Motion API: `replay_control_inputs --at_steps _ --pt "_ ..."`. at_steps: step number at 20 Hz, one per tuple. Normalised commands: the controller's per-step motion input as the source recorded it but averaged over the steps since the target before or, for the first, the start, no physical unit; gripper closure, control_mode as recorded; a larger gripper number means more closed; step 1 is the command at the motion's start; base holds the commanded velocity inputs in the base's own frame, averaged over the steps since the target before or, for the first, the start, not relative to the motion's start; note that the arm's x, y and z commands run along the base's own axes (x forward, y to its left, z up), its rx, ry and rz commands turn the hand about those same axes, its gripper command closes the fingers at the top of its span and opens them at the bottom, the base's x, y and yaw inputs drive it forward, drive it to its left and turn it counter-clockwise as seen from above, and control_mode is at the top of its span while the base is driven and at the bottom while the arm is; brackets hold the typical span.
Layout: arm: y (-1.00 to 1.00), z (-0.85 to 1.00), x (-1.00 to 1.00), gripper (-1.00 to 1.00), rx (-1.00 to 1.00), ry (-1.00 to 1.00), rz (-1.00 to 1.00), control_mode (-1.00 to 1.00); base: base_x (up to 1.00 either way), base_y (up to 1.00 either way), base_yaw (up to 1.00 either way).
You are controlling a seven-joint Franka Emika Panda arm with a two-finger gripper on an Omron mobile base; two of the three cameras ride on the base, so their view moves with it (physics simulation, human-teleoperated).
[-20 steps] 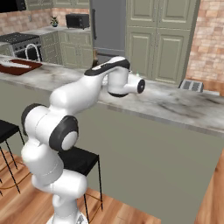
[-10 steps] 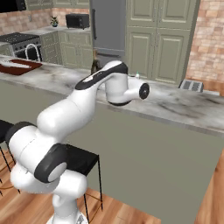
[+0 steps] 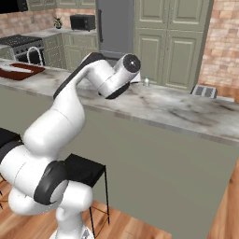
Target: Place the drinks on the dining counter in a tight cluster.
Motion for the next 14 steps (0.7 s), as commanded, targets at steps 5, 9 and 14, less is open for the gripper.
replay_control_inputs --at_steps 5,9,14 --pt "0.0 -0.2 -0.06 -1.0 -0.22 0.38 -0.24 -1.0 0.0 0.0 0.0" --pt "-0.13 -0.63 -0.17 -1.0 -0.02 0.25 -0.27 -1.0 0.0 0.0 0.0" --pt "-0.32 -0.16 -0.36 -1.0 0.02 0.13 -0.4 -1.0 0.0 0.0 0.0"
